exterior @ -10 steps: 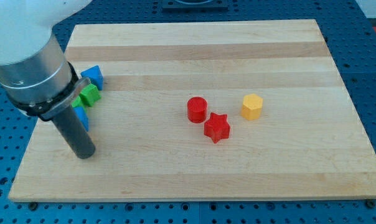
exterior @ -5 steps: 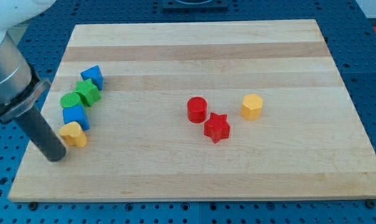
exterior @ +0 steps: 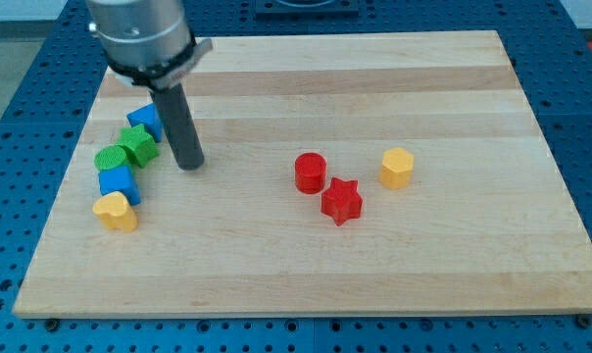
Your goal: Push the green star along with the green circle to the left
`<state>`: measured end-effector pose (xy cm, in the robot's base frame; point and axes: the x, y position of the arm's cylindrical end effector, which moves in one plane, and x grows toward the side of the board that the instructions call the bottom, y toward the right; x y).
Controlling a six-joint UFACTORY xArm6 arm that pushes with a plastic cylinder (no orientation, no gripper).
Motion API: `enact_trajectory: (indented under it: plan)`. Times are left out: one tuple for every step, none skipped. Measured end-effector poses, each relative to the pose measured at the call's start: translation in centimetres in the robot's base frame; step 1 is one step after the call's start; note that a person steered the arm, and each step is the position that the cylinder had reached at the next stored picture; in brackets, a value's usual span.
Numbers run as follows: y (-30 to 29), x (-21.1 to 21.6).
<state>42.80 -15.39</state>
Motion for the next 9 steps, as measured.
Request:
enact_trajectory:
  plan:
    - [-1.2,-2.4]
    - [-2.4,-2.8]
    - [-3.5,-2.8]
    - [-4.0,-2.8]
    - [-3.7,-2.5]
    - [-3.0,-0.9]
    - [-3.0,-0.7]
    - [-4.0,-1.0]
    - [-6.0,-1.6]
